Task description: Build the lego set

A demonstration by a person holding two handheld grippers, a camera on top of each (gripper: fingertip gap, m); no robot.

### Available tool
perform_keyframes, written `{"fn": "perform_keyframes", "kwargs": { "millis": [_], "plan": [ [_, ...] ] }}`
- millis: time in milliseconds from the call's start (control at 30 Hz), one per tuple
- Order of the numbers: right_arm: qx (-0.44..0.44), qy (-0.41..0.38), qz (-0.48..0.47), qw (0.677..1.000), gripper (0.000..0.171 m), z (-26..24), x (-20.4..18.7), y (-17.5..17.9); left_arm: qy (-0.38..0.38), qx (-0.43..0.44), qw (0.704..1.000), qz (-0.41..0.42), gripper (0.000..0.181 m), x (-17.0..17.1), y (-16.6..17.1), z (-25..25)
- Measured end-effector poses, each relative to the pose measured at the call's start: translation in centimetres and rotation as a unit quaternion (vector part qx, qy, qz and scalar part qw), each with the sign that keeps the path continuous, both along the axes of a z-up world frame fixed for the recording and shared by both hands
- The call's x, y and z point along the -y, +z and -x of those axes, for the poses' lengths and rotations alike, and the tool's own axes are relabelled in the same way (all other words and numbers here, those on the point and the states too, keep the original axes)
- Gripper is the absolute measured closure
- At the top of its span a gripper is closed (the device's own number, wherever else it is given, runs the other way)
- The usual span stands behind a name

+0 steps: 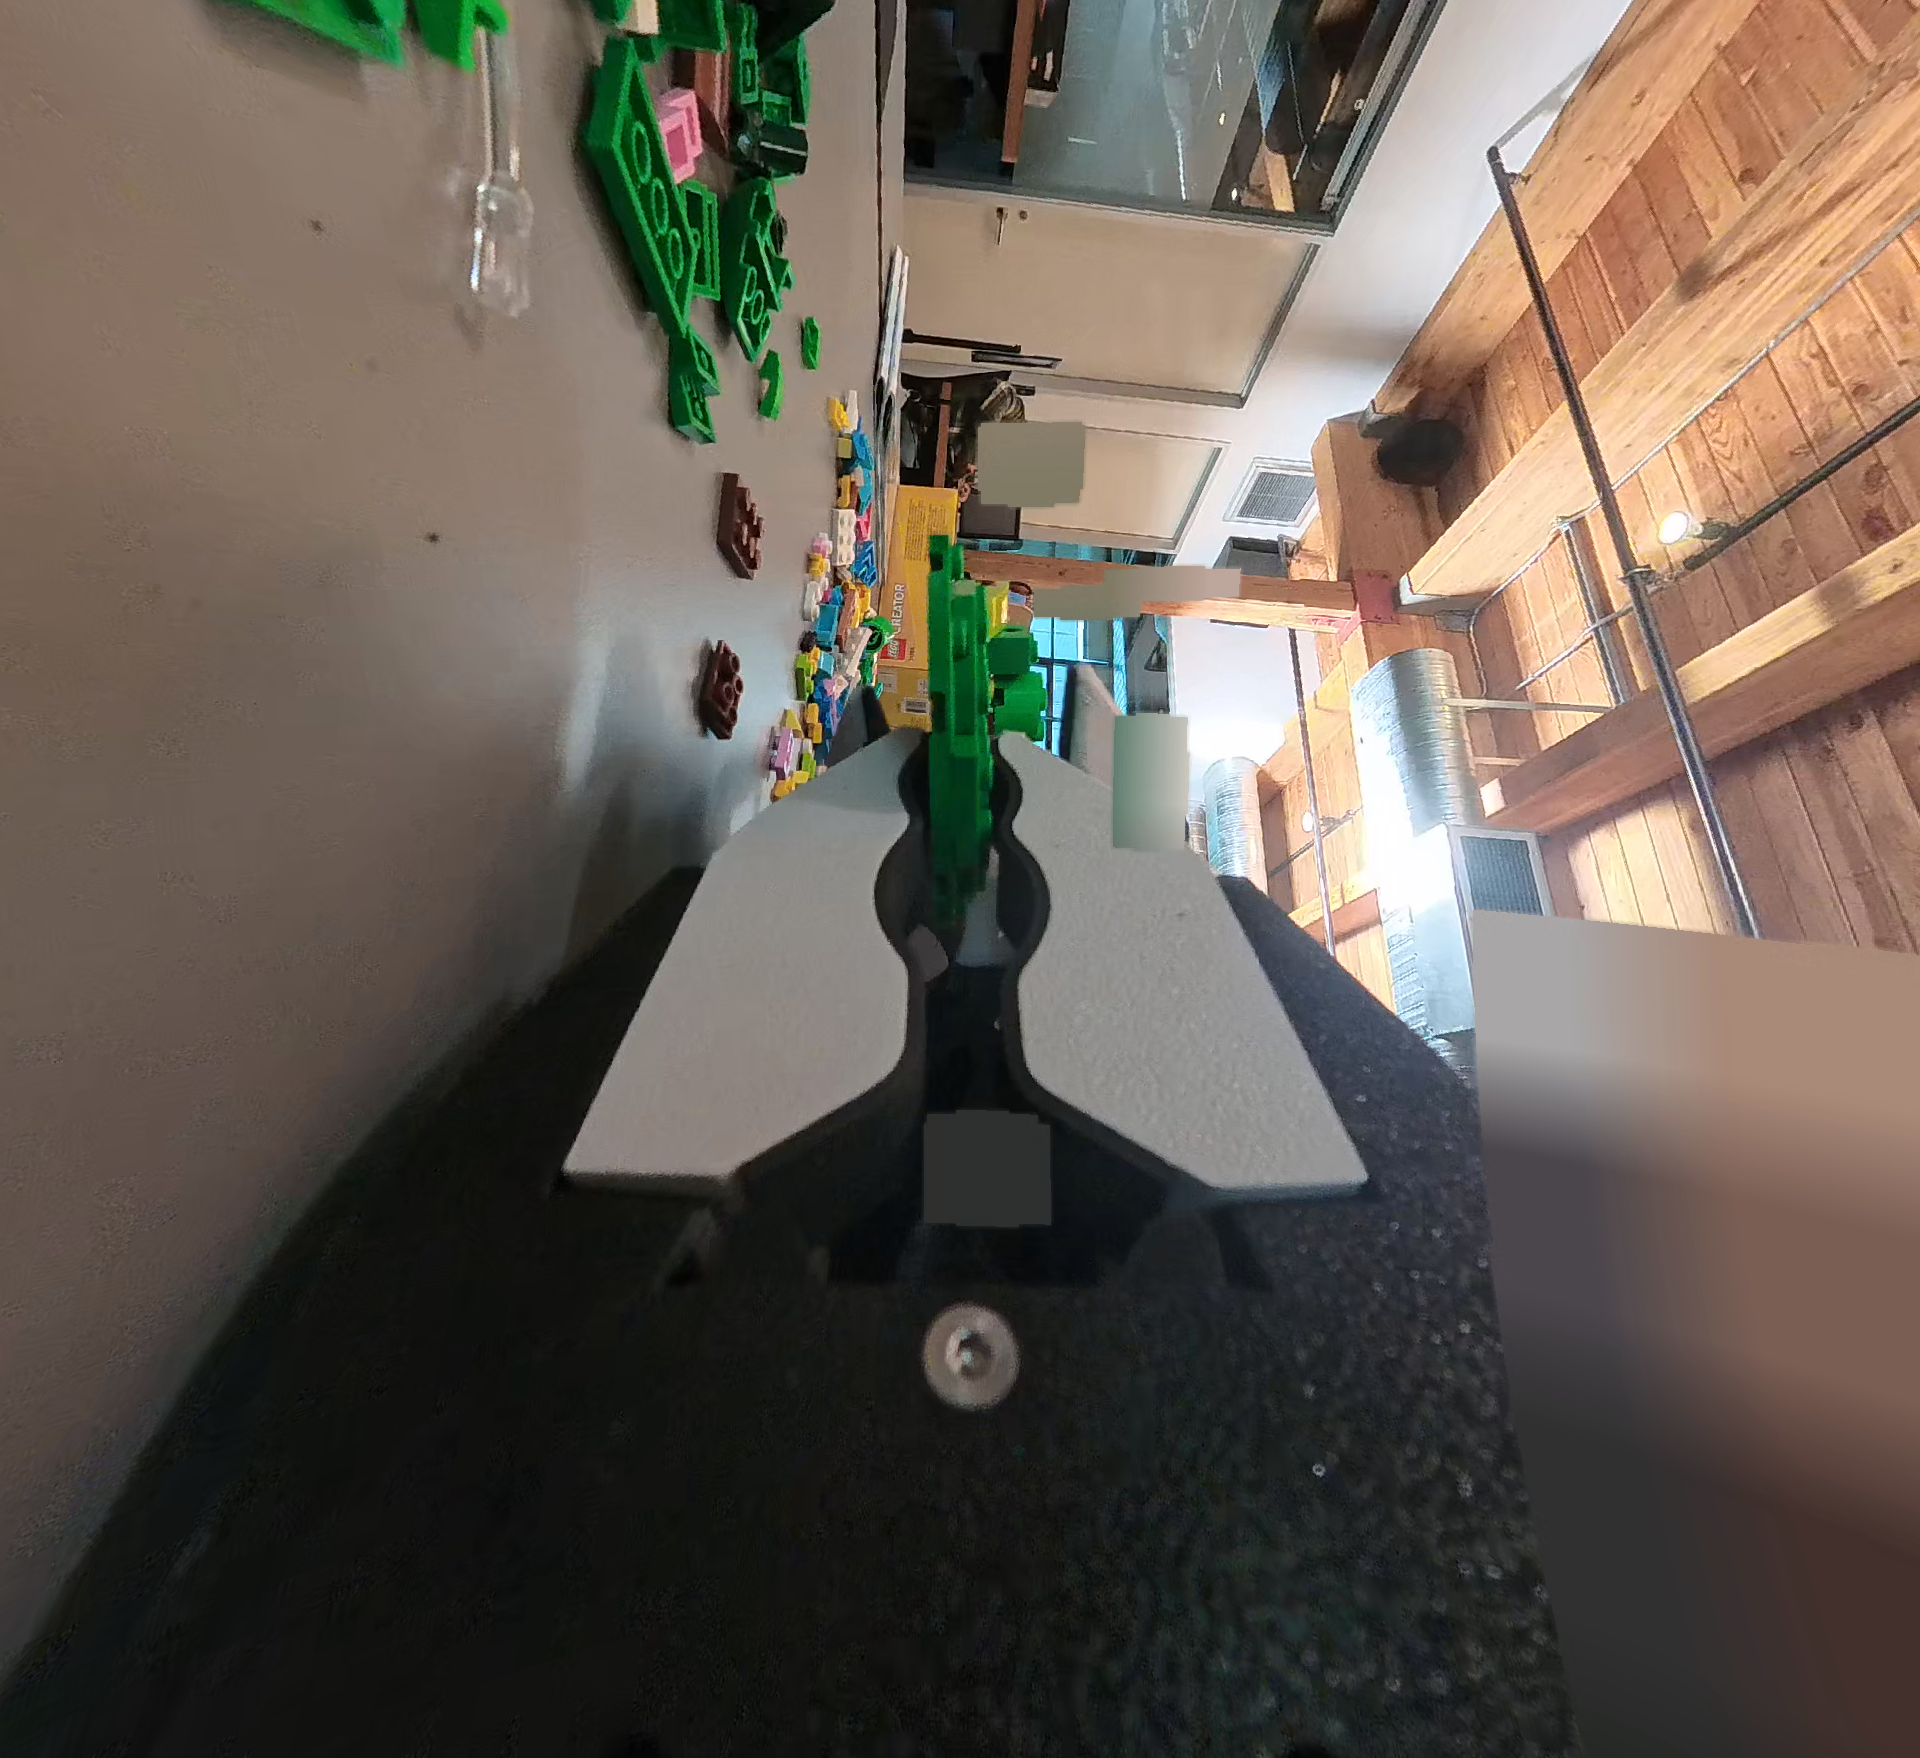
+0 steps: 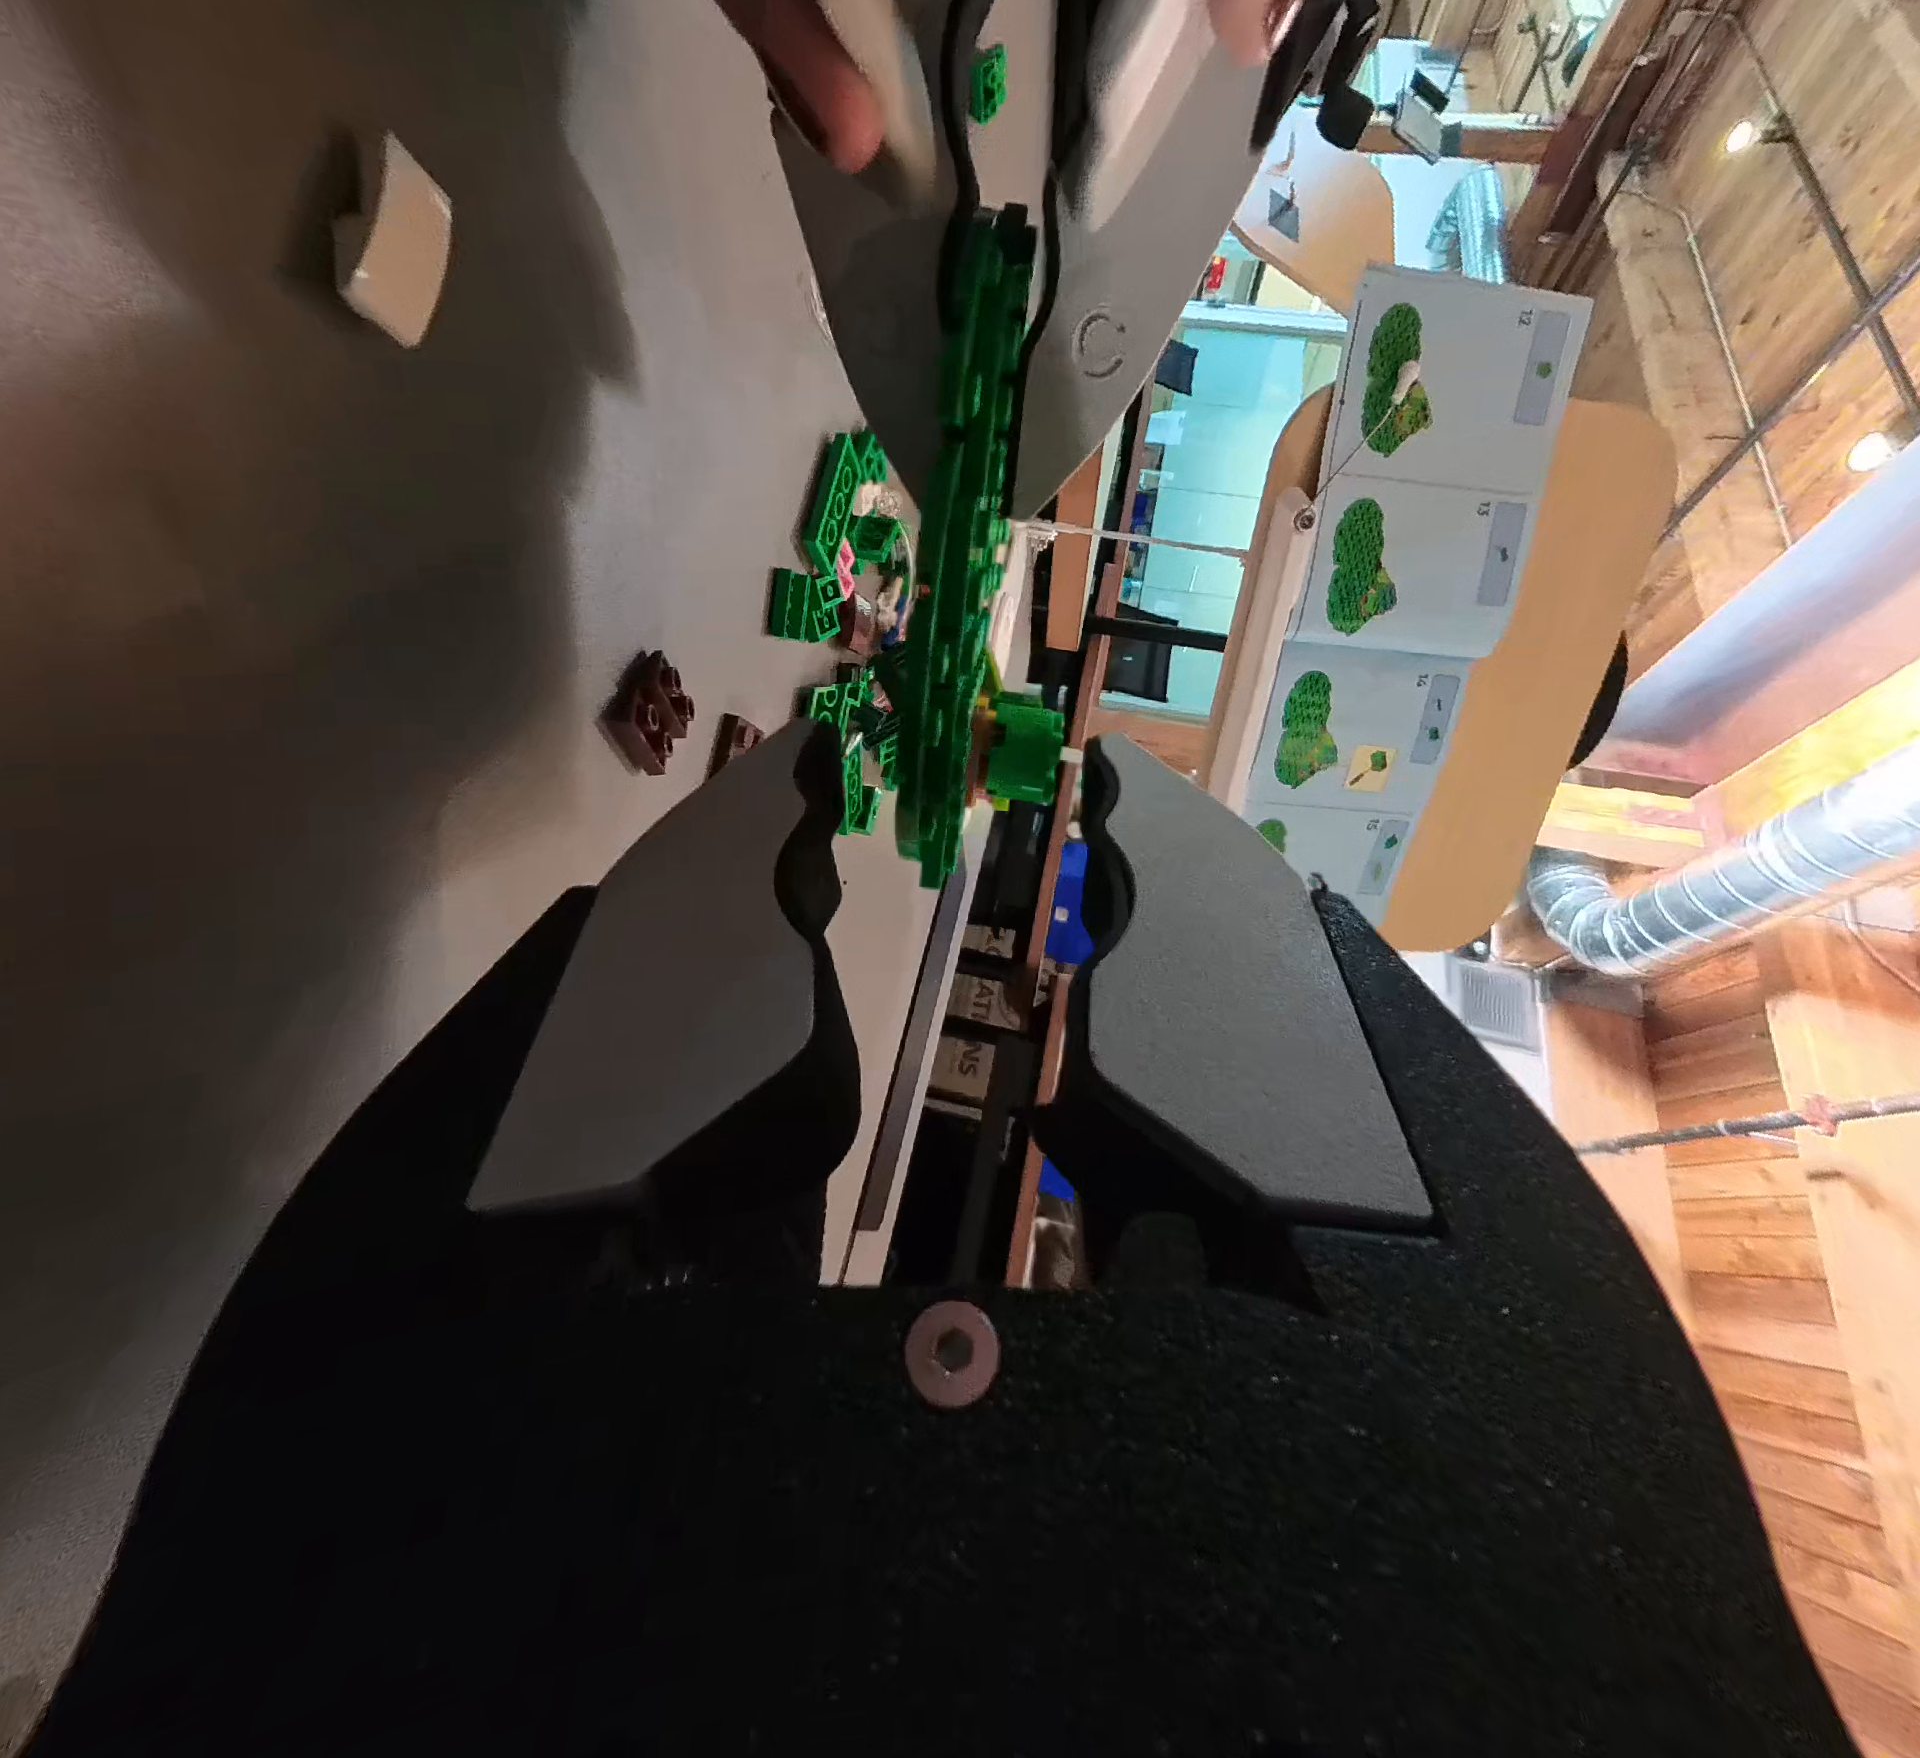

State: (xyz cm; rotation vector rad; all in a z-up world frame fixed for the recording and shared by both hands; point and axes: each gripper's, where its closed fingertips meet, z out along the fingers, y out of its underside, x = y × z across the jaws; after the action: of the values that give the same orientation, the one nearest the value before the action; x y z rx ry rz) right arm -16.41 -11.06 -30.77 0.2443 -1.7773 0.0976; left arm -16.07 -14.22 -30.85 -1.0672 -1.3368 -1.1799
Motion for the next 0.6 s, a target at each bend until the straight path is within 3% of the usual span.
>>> {"fn": "perform_keyframes", "kwargs": {
  "millis": [200, 600],
  "plan": [
    [0.003, -0.022, 0.010, 1.000, 0.142, 0.0, -0.2, 0.0, -0.001, 0.004, 1.000, 0.001, 0.173, -0.3, 0.0, -0.2],
    [-0.043, -0.114, -0.044, 0.992, 0.145, 0.6, -1.1, -0.2, 0.012, 0.007, 1.000, 0.011, 0.173, -0.5, -0.3, -0.1]
  ]
}}
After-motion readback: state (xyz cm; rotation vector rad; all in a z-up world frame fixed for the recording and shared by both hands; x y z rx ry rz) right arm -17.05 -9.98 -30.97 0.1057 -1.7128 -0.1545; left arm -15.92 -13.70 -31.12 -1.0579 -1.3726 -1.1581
